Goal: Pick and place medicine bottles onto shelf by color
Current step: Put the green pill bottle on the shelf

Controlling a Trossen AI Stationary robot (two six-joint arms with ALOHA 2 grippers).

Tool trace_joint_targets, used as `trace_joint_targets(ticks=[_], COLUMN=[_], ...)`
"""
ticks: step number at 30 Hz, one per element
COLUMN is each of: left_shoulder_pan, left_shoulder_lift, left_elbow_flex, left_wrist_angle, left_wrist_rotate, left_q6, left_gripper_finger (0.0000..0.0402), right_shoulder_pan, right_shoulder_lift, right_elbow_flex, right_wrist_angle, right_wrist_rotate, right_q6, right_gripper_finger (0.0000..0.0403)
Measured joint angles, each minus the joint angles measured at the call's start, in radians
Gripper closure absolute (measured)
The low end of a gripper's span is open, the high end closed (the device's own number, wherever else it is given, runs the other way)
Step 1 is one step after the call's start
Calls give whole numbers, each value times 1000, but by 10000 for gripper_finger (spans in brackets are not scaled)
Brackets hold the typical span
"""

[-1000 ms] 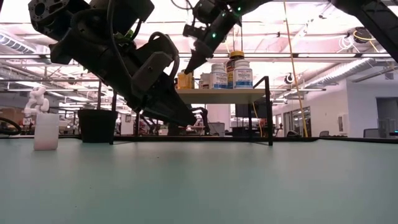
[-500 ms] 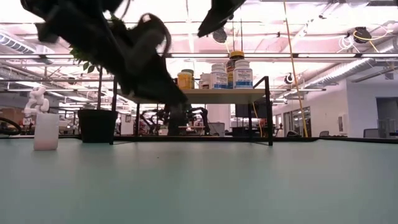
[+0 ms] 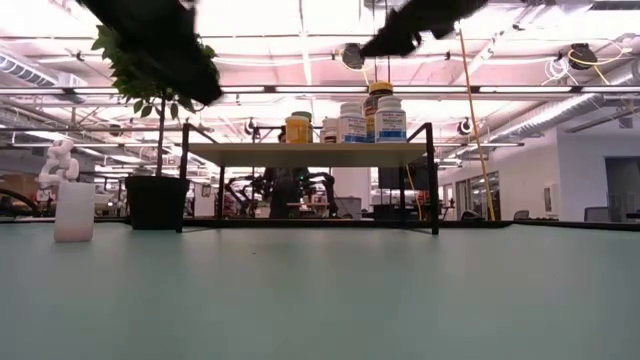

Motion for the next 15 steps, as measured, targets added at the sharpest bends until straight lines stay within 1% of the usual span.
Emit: trace_joint_targets(ticks=[3,6,9,11,15], left_shoulder_pan=[-37,-84,-139,-176,-242], left_shoulder_lift=[-2,-2,-2,-2,-5], left_elbow_flex=[86,154,196,210,218], left_wrist_angle=[-148,-291,-362,-374,-377], left_wrist_rotate=[124,258,378,462,567], left_q6=[-79,-189,-314,-393,-630], left_gripper_finger=[190,190,190,190,190], right_shoulder_pan=[49,95,137,162,188], right_shoulder_lift=[-12,-11,-2,-1,-1], right_elbow_flex=[-97,-202,-313,-386,-512], right_wrist_angle=[53,193,377,499,726], right_wrist_rotate=[0,0,0,-1,-1], right_q6=[50,89,117,132,182], right_gripper_finger=[121,121,121,122,122])
